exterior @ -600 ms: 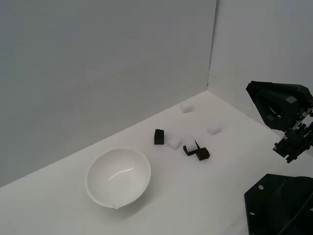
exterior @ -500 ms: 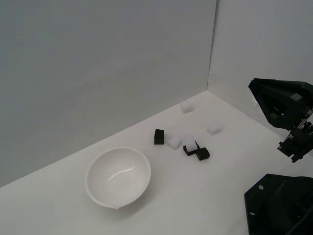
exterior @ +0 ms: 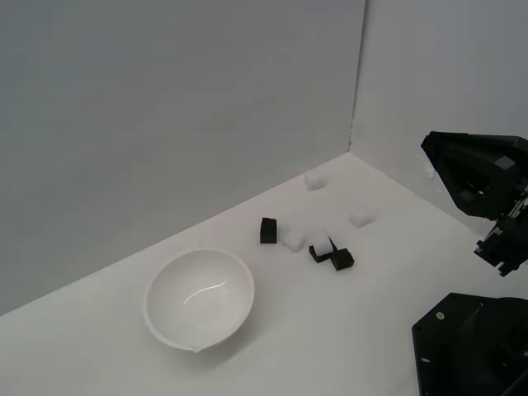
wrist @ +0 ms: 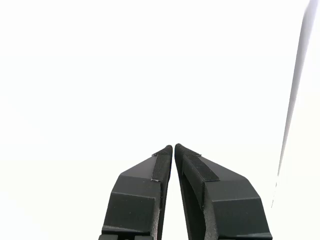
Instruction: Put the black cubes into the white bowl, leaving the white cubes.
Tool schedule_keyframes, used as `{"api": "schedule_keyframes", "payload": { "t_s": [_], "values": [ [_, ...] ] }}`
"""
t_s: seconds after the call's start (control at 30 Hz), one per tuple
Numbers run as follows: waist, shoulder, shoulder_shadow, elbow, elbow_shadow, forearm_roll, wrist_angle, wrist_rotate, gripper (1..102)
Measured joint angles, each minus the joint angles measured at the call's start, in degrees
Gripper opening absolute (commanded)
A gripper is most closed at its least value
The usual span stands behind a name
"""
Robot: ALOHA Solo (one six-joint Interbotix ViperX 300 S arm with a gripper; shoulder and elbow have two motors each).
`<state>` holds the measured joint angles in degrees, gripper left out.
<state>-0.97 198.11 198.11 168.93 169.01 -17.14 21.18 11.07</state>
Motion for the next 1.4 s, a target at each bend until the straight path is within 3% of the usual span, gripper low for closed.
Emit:
{"api": "schedule_keyframes", "payload": {
  "t_s": [0.23,0.4,0.5,0.67,0.83,0.9,1.03,1.2,1.4],
  "values": [
    [-1.0,-3.4,-3.3,-4.0,-4.0,0.0,3.1,0.0,3],
    [-1.1,-13.0,-12.9,-9.3,-9.4,0.0,4.3,0.0,3],
    [-1.1,-20.2,-20.2,-12.7,-12.7,-0.4,7.6,0.1,5],
    [-1.1,-32.9,-33.0,-17.0,-17.0,-0.4,13.5,0.1,23],
    [-1.0,-43.3,-43.4,-20.2,-20.3,-0.4,15.9,0.1,28],
    [-1.1,-46.1,-46.1,-20.9,-20.9,-0.4,16.0,0.0,41],
    [-2.5,-51.2,-51.4,-21.1,-21.1,-0.4,18.0,0.0,81],
    [-3.0,-57.6,-57.7,-21.1,-21.1,-1.0,22.1,0.1,83],
    [-3.0,-61.9,-62.2,-21.2,-21.2,-0.9,22.9,0.0,83]
  ]
}}
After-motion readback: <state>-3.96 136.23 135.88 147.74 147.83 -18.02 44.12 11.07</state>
